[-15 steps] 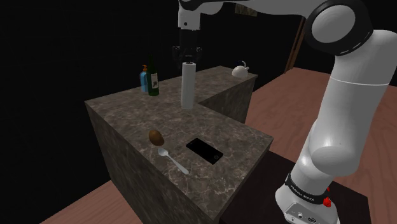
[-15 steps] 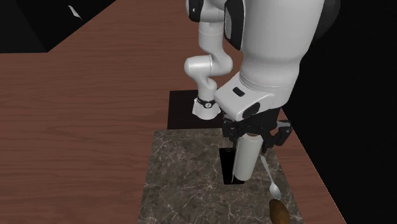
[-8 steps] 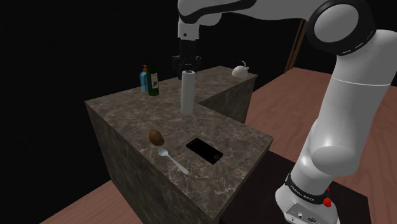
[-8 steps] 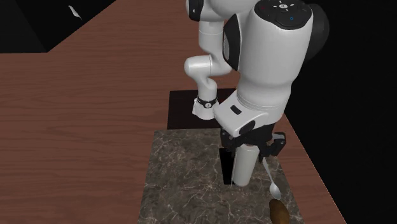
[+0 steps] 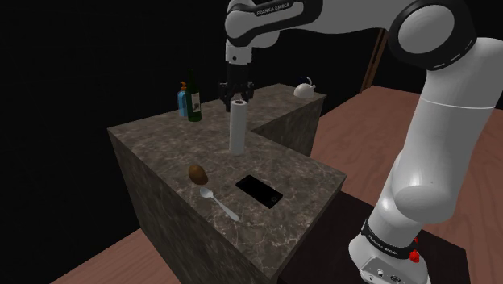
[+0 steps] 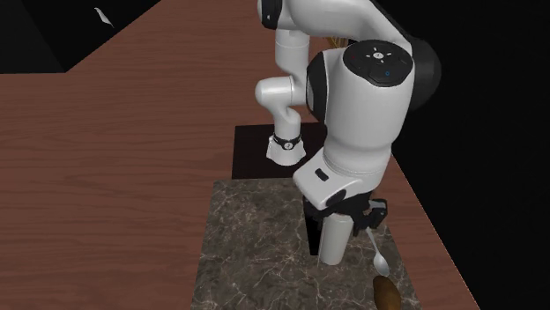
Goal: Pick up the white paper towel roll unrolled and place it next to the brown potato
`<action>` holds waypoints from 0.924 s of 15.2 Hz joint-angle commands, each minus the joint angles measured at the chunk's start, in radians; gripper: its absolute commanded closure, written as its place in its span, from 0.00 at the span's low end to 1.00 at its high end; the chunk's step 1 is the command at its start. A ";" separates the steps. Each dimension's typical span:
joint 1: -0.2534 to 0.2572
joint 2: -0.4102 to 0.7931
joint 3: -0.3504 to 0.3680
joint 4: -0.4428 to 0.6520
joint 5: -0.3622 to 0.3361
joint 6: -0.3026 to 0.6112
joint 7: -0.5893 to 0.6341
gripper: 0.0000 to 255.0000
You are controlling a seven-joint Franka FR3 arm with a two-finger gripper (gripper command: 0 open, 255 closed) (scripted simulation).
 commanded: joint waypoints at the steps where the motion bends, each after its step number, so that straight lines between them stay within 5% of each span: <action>1: 0.000 -0.002 0.000 -0.031 0.000 0.030 -0.001 1.00; 14: 0.001 0.031 0.001 -0.166 0.006 0.197 -0.013 1.00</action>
